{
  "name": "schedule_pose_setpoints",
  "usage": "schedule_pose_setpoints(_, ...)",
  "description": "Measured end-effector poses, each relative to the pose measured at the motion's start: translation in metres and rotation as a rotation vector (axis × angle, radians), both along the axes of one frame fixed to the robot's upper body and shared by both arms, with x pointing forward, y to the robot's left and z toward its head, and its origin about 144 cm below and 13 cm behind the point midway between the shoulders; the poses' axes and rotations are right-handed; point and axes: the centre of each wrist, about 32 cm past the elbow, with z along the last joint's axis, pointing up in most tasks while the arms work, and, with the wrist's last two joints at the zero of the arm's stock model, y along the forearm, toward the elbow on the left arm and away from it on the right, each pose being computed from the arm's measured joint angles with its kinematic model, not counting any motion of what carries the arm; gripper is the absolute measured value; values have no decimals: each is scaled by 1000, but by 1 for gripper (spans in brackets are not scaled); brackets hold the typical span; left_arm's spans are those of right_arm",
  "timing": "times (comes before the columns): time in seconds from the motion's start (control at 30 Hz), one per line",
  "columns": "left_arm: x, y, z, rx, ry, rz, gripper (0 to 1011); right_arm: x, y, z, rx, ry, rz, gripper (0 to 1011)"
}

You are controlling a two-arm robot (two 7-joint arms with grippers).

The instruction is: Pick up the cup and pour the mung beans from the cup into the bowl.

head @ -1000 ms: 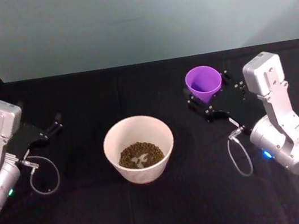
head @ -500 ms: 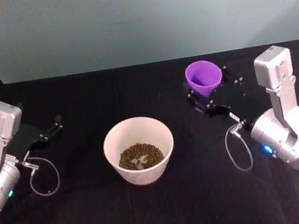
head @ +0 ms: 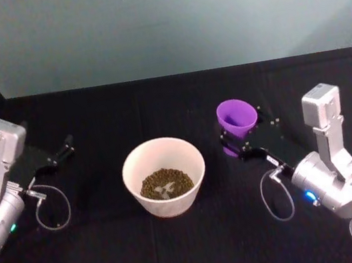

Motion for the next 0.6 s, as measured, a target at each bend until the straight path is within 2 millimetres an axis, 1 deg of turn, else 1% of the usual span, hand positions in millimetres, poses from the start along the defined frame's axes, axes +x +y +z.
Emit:
schedule_pose_setpoints(0.2, 0, 0, 0, 0, 0, 0, 1000, 0, 0, -8, 4, 26, 8, 730)
schedule_pose_setpoints(0.6, 0, 0, 0, 0, 0, 0, 1000, -4, 2, -11, 9, 30, 4, 730)
